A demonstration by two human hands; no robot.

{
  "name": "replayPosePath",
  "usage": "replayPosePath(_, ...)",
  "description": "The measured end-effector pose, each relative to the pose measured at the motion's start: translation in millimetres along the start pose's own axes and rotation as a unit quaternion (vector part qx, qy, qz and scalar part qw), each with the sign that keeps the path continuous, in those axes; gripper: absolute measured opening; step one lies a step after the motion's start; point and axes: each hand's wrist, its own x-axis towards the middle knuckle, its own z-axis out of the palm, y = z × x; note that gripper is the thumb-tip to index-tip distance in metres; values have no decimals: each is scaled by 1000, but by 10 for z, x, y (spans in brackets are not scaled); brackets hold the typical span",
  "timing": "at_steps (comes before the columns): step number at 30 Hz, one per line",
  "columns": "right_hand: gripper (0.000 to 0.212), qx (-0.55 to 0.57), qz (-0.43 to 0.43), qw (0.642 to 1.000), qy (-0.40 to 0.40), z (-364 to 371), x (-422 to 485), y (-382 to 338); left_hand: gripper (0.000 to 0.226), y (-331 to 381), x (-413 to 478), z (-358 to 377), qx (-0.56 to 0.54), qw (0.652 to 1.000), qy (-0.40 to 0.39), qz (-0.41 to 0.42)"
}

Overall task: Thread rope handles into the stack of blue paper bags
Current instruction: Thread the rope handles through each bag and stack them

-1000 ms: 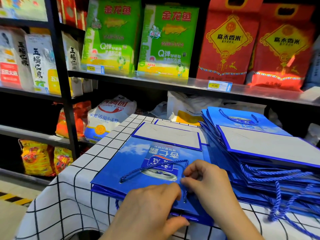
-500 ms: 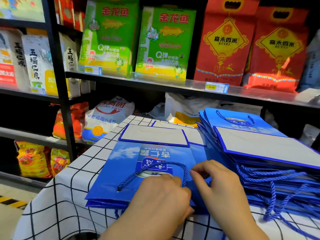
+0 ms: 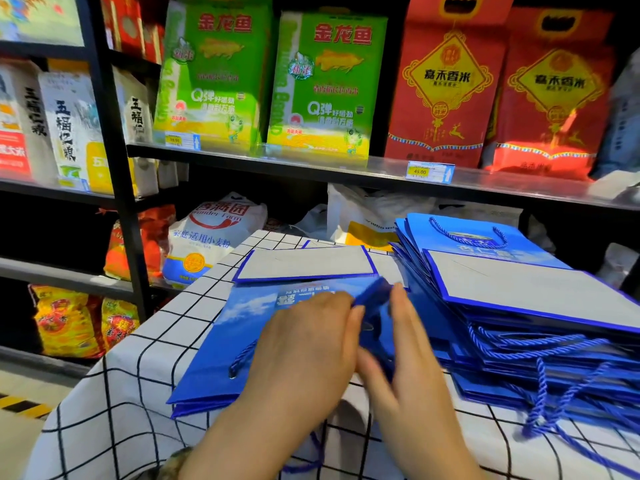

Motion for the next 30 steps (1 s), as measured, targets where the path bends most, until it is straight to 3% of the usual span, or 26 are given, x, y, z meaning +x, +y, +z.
replayPosePath(4,86,44,-60,992,-101,156,-46,-200,31,-35,113,-185,-146,977,145,-55)
replayPosePath(6,88,52,-80,986,-135,215,-24,-316,32,-6,190,-380,-215,948,225,-70)
replayPosePath(8,81,67,-94,988,-107,213,29,-365,29,-10,252,-510,-319,904,269,-92)
replayPosePath(12,58,-9,-162,987,18,-17,140,-156,14,-97,238,-511,-492,813,239,-200)
replayPosePath(15,50,-130,-150,980,-18,-188,167,6,14,-205,88,-326,-531,774,176,-297)
replayPosePath(19,44,-259,-109,951,-130,-245,190,64,13,-318,-203,-30,-532,735,128,-400)
replayPosePath(23,55,-245,-66,918,-306,-324,213,208,6,-434,-399,80,-483,756,56,-438)
replayPosePath(27,62,-143,-3,915,-378,-417,290,322,45,-516,-387,-24,-318,835,2,-448)
replayPosePath(30,68,-66,23,909,-412,-501,339,332,57,-493,-391,-98,-110,909,-19,-401)
